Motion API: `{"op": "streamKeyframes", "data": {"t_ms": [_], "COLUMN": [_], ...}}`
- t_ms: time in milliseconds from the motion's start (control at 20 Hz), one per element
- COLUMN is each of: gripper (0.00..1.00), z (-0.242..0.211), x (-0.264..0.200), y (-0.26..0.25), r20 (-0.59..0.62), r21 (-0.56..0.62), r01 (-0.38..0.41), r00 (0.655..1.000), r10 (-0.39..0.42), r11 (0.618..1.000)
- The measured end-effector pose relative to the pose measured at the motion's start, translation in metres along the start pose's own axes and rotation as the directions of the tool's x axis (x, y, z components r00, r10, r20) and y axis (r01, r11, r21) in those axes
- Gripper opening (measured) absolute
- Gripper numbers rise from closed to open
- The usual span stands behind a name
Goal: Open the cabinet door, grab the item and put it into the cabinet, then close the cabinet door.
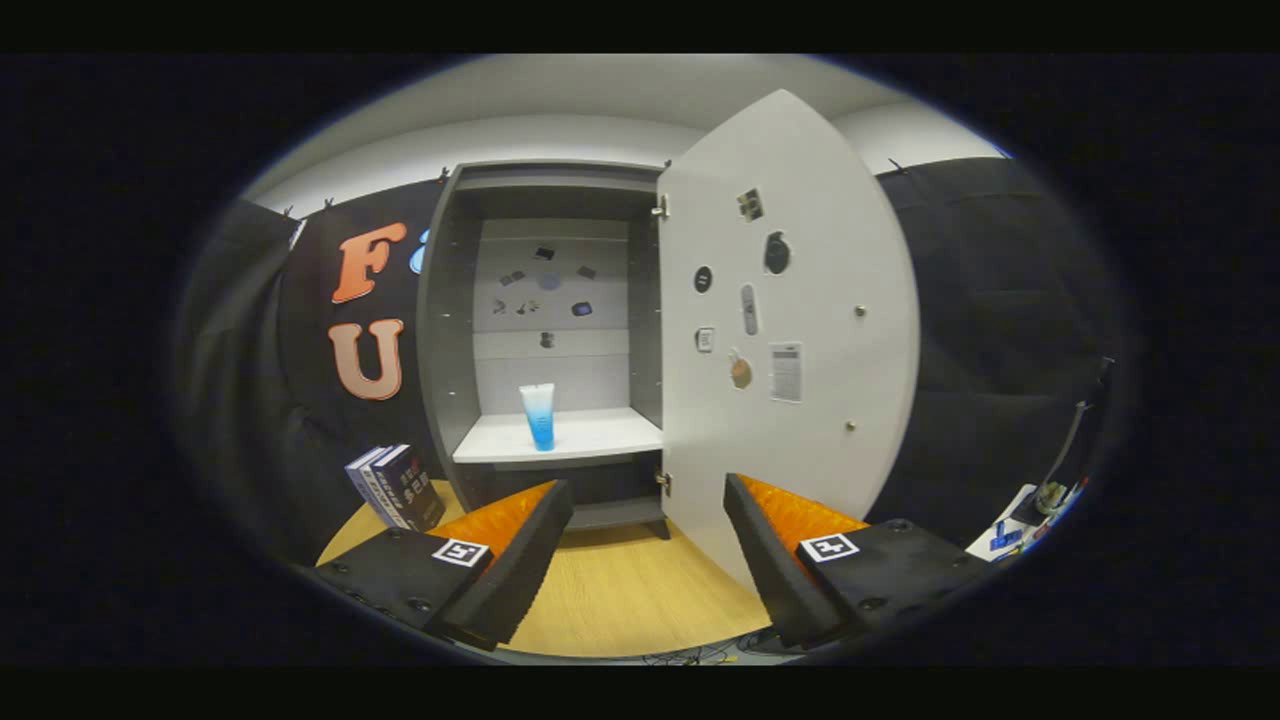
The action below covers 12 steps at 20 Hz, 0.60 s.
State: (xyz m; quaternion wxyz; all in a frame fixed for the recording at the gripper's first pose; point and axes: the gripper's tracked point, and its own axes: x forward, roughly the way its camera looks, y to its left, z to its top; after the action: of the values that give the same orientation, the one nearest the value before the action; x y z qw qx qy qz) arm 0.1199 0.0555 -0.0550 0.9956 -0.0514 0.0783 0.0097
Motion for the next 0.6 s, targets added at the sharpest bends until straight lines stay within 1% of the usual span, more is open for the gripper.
{"op": "streamKeyframes", "data": {"t_ms": [100, 300, 450, 500, 600], "gripper": [0.98, 0.98, 0.99, 1.00, 0.98], "z": [-0.002, 0.002, -0.009, -0.014, -0.028], "x": [-0.013, -0.031, -0.024, -0.017, 0.002], "y": [-0.041, -0.123, -0.179, -0.189, -0.206], "r20": [-0.001, 0.040, 0.029, 0.025, 0.004], "r21": [0.003, 0.001, 0.001, 0.011, 0.019], "r01": [0.035, 0.107, 0.177, 0.179, 0.181], "r00": [0.999, 0.993, 0.984, 0.983, 0.983], "r10": [-0.035, -0.107, -0.177, -0.179, -0.181], "r11": [0.999, 0.994, 0.984, 0.984, 0.983]}}
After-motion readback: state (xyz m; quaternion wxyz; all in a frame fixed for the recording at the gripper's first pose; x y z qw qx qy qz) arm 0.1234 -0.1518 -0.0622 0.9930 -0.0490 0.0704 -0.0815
